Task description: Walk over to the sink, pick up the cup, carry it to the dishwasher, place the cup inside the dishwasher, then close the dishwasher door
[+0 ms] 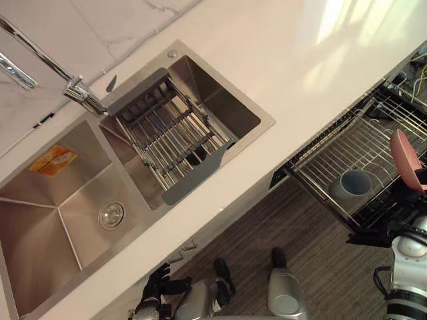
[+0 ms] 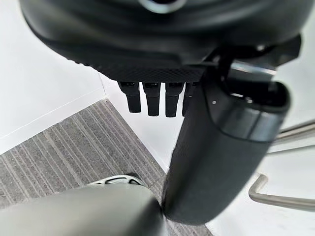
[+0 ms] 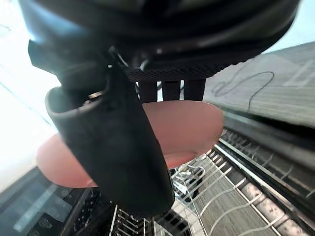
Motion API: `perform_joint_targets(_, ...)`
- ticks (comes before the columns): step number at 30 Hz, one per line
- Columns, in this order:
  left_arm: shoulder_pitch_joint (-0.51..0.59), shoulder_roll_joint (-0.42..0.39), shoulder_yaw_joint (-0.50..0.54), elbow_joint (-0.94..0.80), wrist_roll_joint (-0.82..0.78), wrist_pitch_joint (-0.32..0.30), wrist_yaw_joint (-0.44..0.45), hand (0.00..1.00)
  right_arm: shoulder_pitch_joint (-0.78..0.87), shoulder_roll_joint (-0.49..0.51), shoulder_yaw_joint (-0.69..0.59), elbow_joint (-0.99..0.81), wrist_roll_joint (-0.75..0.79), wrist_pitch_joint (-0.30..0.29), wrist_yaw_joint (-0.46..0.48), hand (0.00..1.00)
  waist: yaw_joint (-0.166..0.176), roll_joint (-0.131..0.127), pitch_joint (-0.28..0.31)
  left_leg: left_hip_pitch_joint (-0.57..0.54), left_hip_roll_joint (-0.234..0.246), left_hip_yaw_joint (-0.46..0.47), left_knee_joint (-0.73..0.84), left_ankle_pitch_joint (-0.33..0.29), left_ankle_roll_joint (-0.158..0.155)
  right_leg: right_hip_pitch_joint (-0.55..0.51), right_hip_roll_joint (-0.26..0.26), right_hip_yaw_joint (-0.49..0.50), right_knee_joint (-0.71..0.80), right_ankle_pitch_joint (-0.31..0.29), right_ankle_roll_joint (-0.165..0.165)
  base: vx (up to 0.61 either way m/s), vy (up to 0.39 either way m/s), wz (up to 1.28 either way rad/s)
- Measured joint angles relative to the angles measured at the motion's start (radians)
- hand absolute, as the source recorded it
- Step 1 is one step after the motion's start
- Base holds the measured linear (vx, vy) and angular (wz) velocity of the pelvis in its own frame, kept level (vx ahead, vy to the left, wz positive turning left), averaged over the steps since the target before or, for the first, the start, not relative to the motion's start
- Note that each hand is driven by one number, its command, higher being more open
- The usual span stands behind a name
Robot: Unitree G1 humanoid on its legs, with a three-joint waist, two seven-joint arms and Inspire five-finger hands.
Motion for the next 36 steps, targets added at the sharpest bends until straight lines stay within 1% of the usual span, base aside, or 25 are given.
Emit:
perform_joint_targets(2, -0.022, -0.003, 0.000, -0.002, -0.001, -0.002, 0.000, 0.90, -0.033, -0.001, 0.023, 0.003, 0.021, 0.000, -0.001, 0.30, -0.001, -0.001, 0.022, -0.013, -0.001, 0.000, 0.000, 0.001, 0.002, -0.014, -0.001, 0.002, 0.006, 0.000, 0.000, 0.00, 0.000, 0.00)
perform_joint_targets(3, -0.026, -0.006, -0.001, -0.005, -0.002, -0.002, 0.000, 0.90, -0.043, -0.001, 0.031, 0.008, 0.021, 0.000, 0.000, 0.30, -0.001, -0.001, 0.023, -0.015, -0.002, 0.000, 0.000, 0.002, 0.002, -0.019, -0.002, 0.002, 0.009, -0.001, 0.000, 0.00, 0.000, 0.00)
perform_joint_targets(4, -0.035, -0.013, -0.007, -0.009, -0.009, -0.004, 0.000, 0.90, -0.065, -0.003, 0.052, 0.028, 0.031, 0.000, 0.000, 0.30, -0.001, -0.009, 0.031, -0.019, -0.004, -0.001, 0.000, 0.002, 0.003, -0.026, -0.004, 0.001, 0.018, -0.006, 0.001, 0.00, 0.000, 0.03)
perform_joint_targets(6, -0.040, -0.019, -0.020, -0.022, -0.020, -0.011, 0.000, 0.90, -0.084, -0.011, 0.075, 0.045, 0.054, 0.000, 0.001, 0.30, 0.000, -0.008, 0.037, -0.019, -0.007, -0.003, 0.000, 0.002, 0.004, -0.029, -0.008, 0.000, 0.028, -0.012, 0.001, -0.02, 0.008, 0.06)
perform_joint_targets(8, -0.049, -0.037, -0.027, -0.031, -0.026, -0.016, -0.001, 0.90, -0.106, -0.027, 0.100, 0.071, 0.068, -0.002, 0.002, 0.30, 0.002, -0.018, 0.047, -0.026, -0.015, -0.006, 0.000, 0.004, 0.007, -0.042, -0.016, 0.000, 0.045, -0.020, 0.003, -0.03, 0.017, 0.06)
perform_joint_targets(9, -0.055, -0.032, -0.034, -0.033, -0.027, -0.016, -0.002, 0.90, -0.120, -0.032, 0.110, 0.086, 0.080, -0.002, 0.005, 0.30, 0.004, -0.021, 0.051, -0.031, -0.016, -0.006, 0.000, 0.006, 0.008, -0.049, -0.017, 0.000, 0.048, -0.020, 0.003, -0.03, 0.013, 0.04)
perform_joint_targets(13, -0.059, -0.032, -0.035, -0.035, -0.039, -0.018, 0.000, 0.90, -0.164, -0.035, 0.112, 0.152, 0.107, -0.002, 0.008, 0.30, 0.009, -0.023, 0.058, -0.037, -0.021, -0.007, -0.001, 0.007, 0.010, -0.054, -0.022, -0.001, 0.049, -0.020, 0.003, -0.01, 0.004, 0.01)
perform_joint_targets(17, -0.060, -0.032, -0.035, -0.035, -0.041, -0.021, 0.000, 0.90, -0.171, -0.045, 0.117, 0.164, 0.137, -0.002, 0.009, 0.30, 0.012, -0.023, 0.058, -0.046, -0.024, -0.007, -0.004, 0.010, 0.014, -0.066, -0.026, -0.001, 0.053, -0.020, 0.003, 0.00, 0.000, 0.00)
perform_joint_targets(18, -0.060, -0.032, -0.035, -0.036, -0.041, -0.022, 0.001, 0.90, -0.172, -0.046, 0.118, 0.168, 0.138, -0.002, 0.009, 0.90, 0.012, -0.023, 0.058, -0.046, -0.024, -0.007, -0.005, 0.011, 0.014, -0.066, -0.026, -0.002, 0.054, -0.020, 0.003, 0.00, 0.000, 0.00)
perform_joint_targets(27, -0.062, -0.033, -0.034, -0.038, -0.041, -0.021, 0.004, 0.90, -0.172, -0.042, 0.117, 0.166, 0.138, -0.001, 0.002, 0.90, 0.016, -0.028, 0.061, -0.033, -0.027, -0.009, -0.034, 0.035, 0.011, -0.067, -0.032, -0.006, 0.063, -0.020, 0.003, -0.02, -0.001, 0.02)
perform_joint_targets(30, -0.062, -0.034, -0.029, -0.038, -0.041, -0.017, 0.006, 0.90, -0.160, -0.020, 0.099, 0.133, 0.137, 0.001, -0.012, 0.90, 0.015, -0.033, 0.064, -0.028, -0.026, -0.007, -0.039, 0.039, 0.010, -0.067, -0.026, 0.001, 0.063, -0.020, 0.003, -0.02, -0.004, -0.02)
perform_joint_targets(36, -0.063, -0.037, -0.014, -0.038, -0.038, -0.006, 0.007, 0.90, -0.085, 0.029, 0.054, -0.002, 0.133, 0.005, -0.029, 0.90, 0.014, -0.042, 0.064, -0.014, -0.024, 0.006, -0.048, 0.039, 0.010, -0.064, -0.020, 0.015, 0.061, -0.018, 0.004, 0.01, -0.002, -0.08)
